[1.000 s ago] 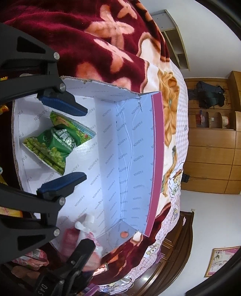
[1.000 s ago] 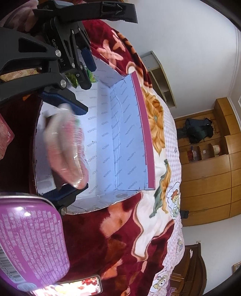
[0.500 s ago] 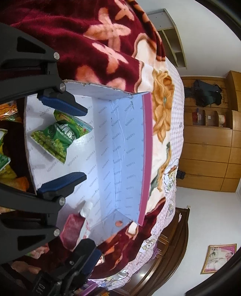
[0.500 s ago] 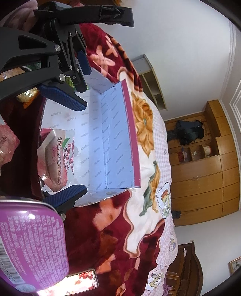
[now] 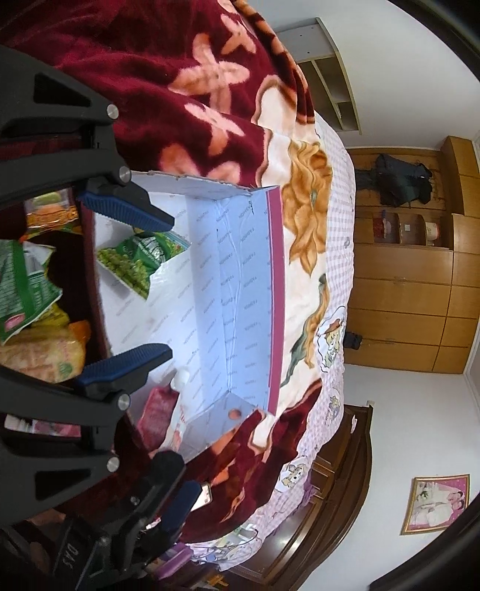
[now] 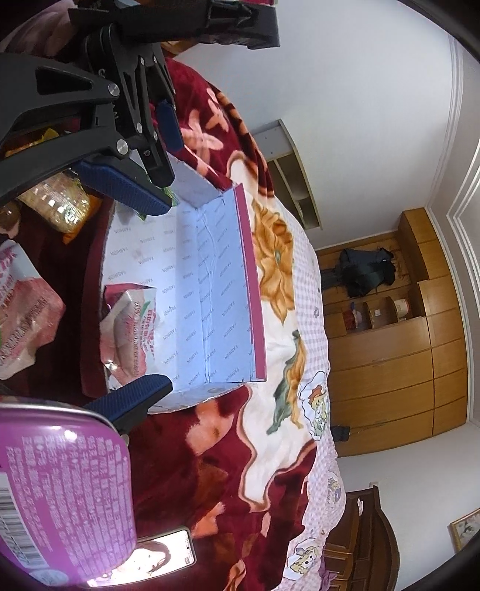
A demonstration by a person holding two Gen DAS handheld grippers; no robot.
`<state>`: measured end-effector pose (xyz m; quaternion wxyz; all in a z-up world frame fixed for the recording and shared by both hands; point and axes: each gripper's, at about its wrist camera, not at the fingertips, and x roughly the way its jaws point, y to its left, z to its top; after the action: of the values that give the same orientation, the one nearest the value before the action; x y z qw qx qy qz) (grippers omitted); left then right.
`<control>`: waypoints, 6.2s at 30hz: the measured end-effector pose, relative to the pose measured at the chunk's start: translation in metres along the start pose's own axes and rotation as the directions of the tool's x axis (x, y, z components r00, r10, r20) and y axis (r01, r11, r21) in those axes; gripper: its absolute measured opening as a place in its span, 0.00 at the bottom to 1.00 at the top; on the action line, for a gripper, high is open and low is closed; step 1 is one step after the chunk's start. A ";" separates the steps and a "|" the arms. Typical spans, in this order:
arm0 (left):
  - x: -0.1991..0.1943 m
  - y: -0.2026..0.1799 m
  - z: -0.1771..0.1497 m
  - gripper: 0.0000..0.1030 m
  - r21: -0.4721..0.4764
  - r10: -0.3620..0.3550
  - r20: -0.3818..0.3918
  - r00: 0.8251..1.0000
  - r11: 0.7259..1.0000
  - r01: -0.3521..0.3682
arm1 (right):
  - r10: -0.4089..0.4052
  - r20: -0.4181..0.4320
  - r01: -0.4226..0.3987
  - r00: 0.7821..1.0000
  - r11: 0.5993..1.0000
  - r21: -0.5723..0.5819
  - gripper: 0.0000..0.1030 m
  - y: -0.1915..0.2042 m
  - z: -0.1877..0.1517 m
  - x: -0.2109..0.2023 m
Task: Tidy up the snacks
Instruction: 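Withdraw both tools from the box back toward the snack pile, then grasp a green snack bag with the left tool while the right tool grasps the wafer bar, then carry both held snacks into the pink box and open both tools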
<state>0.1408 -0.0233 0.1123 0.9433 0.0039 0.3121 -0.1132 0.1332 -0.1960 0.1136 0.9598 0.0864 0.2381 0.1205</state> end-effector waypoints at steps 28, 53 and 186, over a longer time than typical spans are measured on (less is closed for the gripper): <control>-0.052 -0.003 -0.054 0.64 -0.018 -0.007 -0.016 1.000 1.000 0.007 | 0.014 -0.034 -0.012 0.999 0.999 0.052 0.88 0.016 -0.043 -0.044; -0.047 0.017 -0.087 0.64 -0.079 0.005 -0.085 0.996 0.997 -0.011 | 0.014 -0.078 -0.008 0.997 0.997 0.080 0.88 0.013 -0.073 -0.056; 0.030 0.008 0.003 0.44 -0.024 -0.006 0.018 1.000 1.000 0.006 | 0.171 -0.109 -0.160 0.979 0.981 0.107 0.45 0.025 -0.020 -0.017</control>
<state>0.1677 -0.0218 0.0960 0.9457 -0.0094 0.3050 -0.1123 0.1043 -0.1743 0.1096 0.9253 0.1455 0.2921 0.1931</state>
